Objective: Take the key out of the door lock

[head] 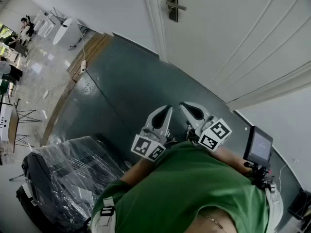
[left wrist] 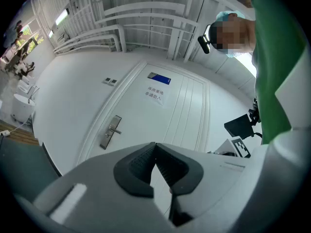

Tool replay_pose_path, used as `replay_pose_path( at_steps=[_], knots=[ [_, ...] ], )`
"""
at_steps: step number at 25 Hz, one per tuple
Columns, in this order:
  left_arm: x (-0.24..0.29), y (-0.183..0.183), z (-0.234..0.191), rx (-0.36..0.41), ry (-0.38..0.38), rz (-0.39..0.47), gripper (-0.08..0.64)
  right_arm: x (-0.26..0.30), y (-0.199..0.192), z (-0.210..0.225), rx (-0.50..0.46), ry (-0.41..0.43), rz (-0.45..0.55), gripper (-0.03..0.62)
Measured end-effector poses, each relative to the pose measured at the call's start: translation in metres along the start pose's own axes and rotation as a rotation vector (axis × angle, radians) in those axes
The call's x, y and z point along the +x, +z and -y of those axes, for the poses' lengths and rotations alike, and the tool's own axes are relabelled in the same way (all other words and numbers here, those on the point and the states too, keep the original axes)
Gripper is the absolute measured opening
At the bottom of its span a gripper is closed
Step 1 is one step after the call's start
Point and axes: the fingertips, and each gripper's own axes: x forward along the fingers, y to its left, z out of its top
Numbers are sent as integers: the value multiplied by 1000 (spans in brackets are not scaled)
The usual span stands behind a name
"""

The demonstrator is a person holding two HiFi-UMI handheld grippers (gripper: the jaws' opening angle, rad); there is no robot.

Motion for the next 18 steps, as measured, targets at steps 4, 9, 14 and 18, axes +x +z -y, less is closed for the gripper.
replay_pose_path(
  at_steps=[4, 9, 14, 18],
  knots=[
    [0, 2, 0, -1, 2, 4, 0, 1, 1, -1, -1, 3, 1, 3],
    [0, 4, -1, 0, 1, 5, 0, 3, 3, -3, -3, 7, 4, 3],
    [0, 6, -4, 0, 3, 4, 0, 5, 7, -3, 3, 9, 17, 3],
    [4, 7, -5, 2, -2, 2, 0, 8, 11, 0, 5, 9, 26, 3]
  ],
)
